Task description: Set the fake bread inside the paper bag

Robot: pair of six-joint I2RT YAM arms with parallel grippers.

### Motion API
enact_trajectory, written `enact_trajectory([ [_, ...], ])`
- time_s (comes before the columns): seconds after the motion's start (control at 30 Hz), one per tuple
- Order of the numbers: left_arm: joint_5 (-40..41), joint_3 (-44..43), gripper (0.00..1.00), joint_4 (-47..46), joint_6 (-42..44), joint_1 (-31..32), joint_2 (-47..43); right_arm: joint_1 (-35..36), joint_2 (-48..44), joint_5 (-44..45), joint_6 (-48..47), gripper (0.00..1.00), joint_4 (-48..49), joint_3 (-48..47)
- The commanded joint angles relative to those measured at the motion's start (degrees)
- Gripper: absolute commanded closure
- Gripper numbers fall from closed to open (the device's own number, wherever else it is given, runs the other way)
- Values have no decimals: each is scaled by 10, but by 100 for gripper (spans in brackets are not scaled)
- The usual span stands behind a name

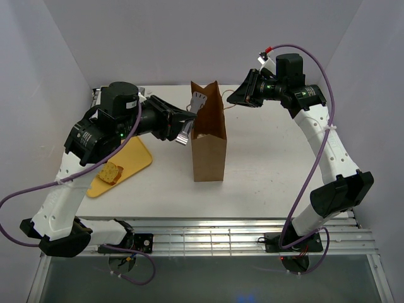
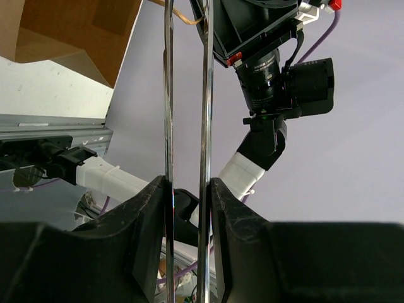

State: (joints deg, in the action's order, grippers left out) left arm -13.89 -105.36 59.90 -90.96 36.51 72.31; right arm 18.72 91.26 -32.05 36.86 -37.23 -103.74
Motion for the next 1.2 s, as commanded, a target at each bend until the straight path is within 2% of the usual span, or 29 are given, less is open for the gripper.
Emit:
enact_trajectory([
  [0.0,6,-3,58,-23,-1,1,-14,-3,1,1,-13,77,4,-24],
  [0.27,25,-73,59,-45,33,1,12,-4,1,-1,-17,77,2,-23],
  [0.53,115,-148,59,-58,89,1,26,-5,-1,-6,-24,77,0,-20],
  [0.73,278,-157,58,6,127,1,8,-7,-1,-13,-30,77,-2,-18],
  [0.83,358,-178,58,85,163,1,24,-8,1,-18,-28,77,1,-14],
  [0.9,380,-182,58,152,180,1,49,-8,1,-20,-28,77,1,-14],
  [0.97,368,-167,58,203,178,-10,64,-8,1,-21,-28,77,2,-11],
  [1.03,330,-88,58,204,173,-56,48,-8,-1,-26,-27,77,5,-1],
  [1.1,257,-35,58,203,177,-122,22,-7,-4,-28,-23,77,12,13],
  [1.17,227,13,59,204,212,-166,13,-8,-8,-32,-19,77,21,23],
])
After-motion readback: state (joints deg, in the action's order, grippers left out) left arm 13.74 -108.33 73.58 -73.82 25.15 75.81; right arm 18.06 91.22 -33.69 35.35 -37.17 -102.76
